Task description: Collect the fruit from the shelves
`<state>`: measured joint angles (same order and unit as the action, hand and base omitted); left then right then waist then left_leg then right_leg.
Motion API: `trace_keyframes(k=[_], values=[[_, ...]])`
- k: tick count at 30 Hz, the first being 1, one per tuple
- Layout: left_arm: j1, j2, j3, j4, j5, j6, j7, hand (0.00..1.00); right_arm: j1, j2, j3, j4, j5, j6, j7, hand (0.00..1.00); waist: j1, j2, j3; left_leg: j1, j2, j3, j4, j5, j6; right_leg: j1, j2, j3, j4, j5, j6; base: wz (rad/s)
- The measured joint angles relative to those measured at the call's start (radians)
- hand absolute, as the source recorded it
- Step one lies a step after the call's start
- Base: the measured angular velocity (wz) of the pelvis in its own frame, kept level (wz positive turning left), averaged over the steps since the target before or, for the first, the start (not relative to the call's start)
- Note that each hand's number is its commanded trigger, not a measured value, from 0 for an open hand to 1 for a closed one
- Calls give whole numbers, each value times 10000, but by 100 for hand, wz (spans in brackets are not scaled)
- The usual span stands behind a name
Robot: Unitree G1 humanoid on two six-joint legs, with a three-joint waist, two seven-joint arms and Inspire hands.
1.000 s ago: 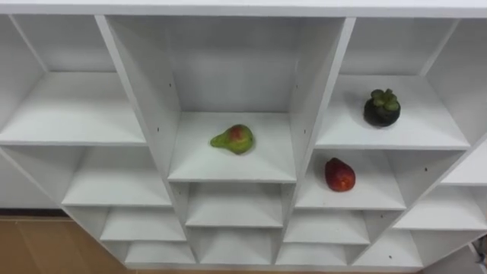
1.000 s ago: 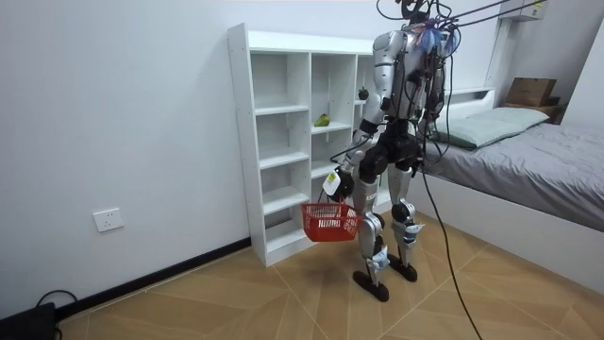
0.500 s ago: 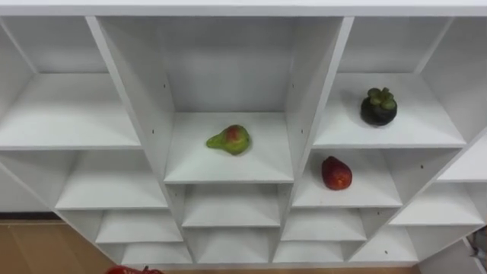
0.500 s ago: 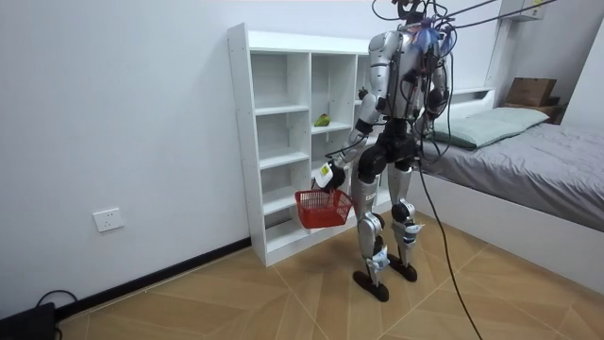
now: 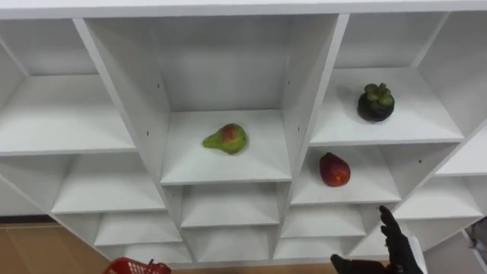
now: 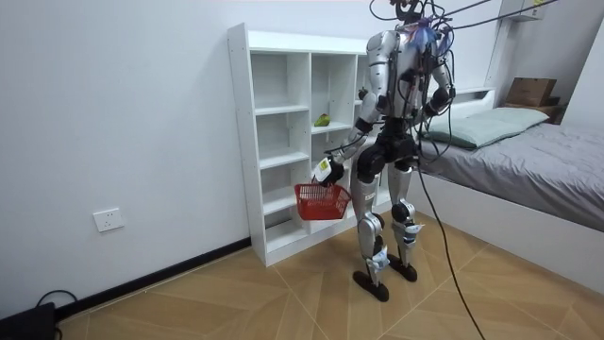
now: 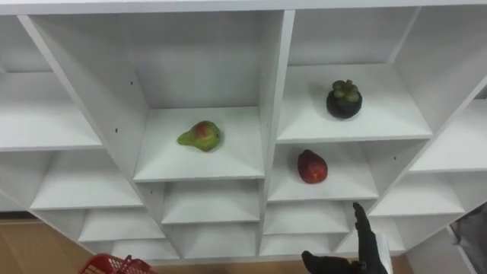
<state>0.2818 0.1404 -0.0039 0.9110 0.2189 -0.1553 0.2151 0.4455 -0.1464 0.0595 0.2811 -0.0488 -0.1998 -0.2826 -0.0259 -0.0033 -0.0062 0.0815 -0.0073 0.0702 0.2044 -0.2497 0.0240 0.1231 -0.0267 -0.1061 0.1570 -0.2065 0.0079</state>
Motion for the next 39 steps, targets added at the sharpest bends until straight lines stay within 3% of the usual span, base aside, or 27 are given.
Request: trace_keyframes(k=[7,14,17,28,33,39], values=[[32,275,-407,46,-825,-162,-3,100,121,-67,-37,-1826,-371,-332,-1200,0,-90,35,41,-2,12,125,-51,3,5,-73,20,155,-11,25,19,-5],[1,300,-581,538,-1085,-161,-10,100,57,-70,85,-3291,-1205,-546,-1844,0,38,118,30,-2,48,281,-80,6,10,-231,55,329,127,29,18,-7],[23,300,-589,705,-1087,-161,-8,100,50,-72,86,-3349,-1233,-706,-2119,0,42,135,29,18,56,292,-81,6,10,-212,65,347,125,30,16,0],[-83,280,-808,897,-1057,-156,-167,100,-427,-261,540,-3417,-1963,-719,-2791,0,130,284,18,-20,98,278,-148,22,-20,-236,98,262,136,56,-24,0],[-273,294,-868,907,-1062,-97,-313,100,-677,-394,775,-3641,-2195,-718,-3038,0,381,251,20,-2,98,278,-88,37,-29,-225,97,229,127,56,-24,0],[-381,404,-874,856,-1074,33,-630,100,-1257,-640,866,-3853,-2229,-717,-3018,0,466,34,105,7,97,253,-84,42,-29,-215,87,181,109,56,-24,1]])
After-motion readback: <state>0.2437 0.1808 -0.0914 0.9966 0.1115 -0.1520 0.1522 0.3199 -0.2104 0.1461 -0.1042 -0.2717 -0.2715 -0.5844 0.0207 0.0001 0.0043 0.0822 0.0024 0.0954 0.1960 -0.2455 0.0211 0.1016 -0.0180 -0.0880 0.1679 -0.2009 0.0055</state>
